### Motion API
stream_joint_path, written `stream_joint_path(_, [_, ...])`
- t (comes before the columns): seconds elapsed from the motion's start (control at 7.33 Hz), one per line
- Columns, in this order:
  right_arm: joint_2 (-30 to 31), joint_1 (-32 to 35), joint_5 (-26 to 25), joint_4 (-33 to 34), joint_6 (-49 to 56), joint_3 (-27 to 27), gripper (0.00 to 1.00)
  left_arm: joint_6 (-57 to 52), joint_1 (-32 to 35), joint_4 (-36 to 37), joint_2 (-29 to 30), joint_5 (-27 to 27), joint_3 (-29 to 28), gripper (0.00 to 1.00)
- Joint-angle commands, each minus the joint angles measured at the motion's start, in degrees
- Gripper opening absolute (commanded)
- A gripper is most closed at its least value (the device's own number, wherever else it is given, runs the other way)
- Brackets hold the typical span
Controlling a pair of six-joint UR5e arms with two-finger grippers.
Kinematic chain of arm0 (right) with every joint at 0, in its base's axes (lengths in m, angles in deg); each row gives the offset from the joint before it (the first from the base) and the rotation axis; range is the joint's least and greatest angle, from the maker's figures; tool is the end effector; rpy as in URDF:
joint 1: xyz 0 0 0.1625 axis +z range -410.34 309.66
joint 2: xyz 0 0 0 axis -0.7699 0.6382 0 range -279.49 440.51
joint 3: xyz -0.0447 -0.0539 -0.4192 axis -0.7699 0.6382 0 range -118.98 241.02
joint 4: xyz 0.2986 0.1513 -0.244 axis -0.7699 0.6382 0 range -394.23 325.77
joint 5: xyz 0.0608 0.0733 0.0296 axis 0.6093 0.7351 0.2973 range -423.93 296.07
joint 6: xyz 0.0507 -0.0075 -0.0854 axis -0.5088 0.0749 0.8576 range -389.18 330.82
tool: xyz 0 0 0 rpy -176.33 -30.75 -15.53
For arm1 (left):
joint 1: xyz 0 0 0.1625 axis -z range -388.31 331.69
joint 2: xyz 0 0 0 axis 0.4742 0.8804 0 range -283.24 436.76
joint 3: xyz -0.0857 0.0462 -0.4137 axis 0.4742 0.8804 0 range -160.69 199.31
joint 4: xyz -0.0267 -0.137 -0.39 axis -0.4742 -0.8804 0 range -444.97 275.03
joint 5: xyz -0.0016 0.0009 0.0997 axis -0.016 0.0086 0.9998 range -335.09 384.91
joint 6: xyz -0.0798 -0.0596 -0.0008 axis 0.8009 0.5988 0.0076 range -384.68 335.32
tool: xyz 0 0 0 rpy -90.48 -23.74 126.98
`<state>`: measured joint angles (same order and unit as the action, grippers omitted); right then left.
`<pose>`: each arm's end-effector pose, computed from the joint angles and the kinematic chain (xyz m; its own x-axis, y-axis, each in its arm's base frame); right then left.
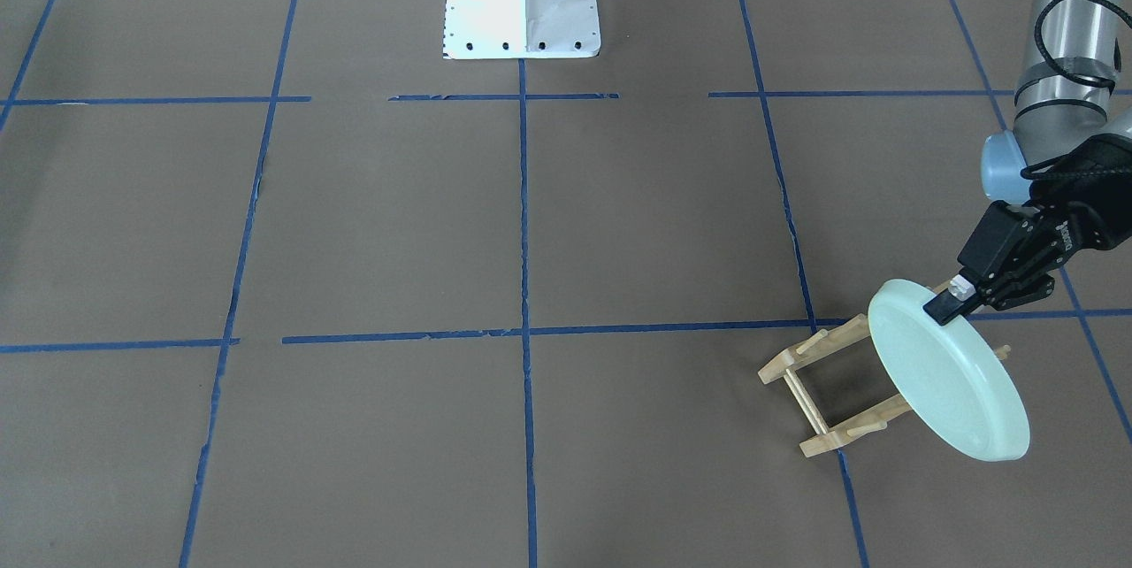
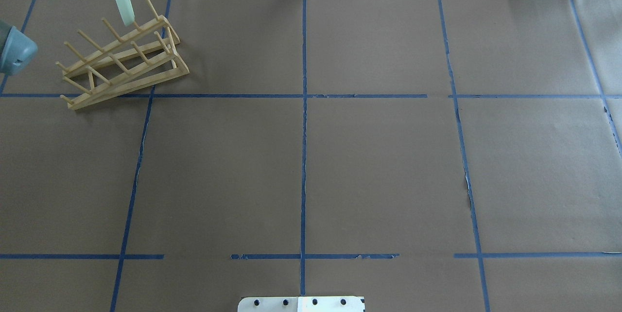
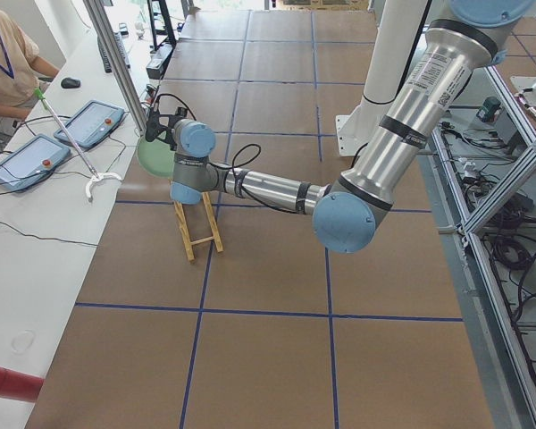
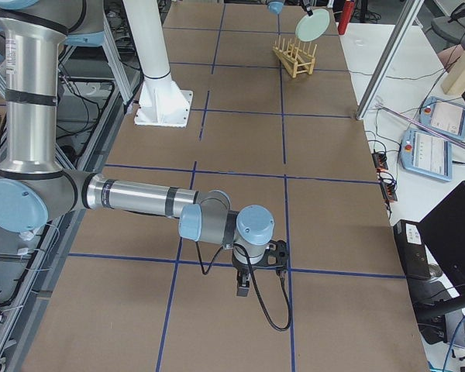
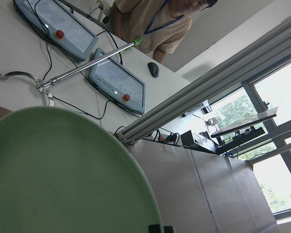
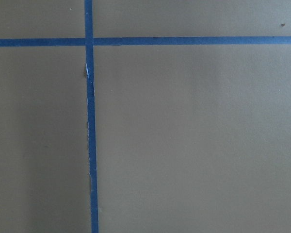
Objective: Place plate on rack
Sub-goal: 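Lift the upright plate with the left gripper over the wooden rack, then lower the plate with the left gripper into a slot between rack pegs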
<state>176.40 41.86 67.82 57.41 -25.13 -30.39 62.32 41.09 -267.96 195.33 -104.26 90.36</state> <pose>0.0839 -0.4357 0.7005 0.7436 0.0294 0.6679 0.0143 0.9981 -0.0598 0.1607 -0.6271 0.3561 -0.0501 0.2485 -0.9673 0.5121 0.8380 0.1887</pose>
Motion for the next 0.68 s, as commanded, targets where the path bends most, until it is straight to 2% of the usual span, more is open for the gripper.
stream_joint_path(0.0, [0.00,0.00,0.00,-0.06,0.00,0.00,1.00,0.09,-0.58,-0.09,0.35,0.32,-0.12,0.00])
stream_joint_path(0.55, [0.00,0.00,0.00,0.02,0.00,0.00,1.00,0.01,-2.69,-0.09,0.35,1.81,-0.64,0.00])
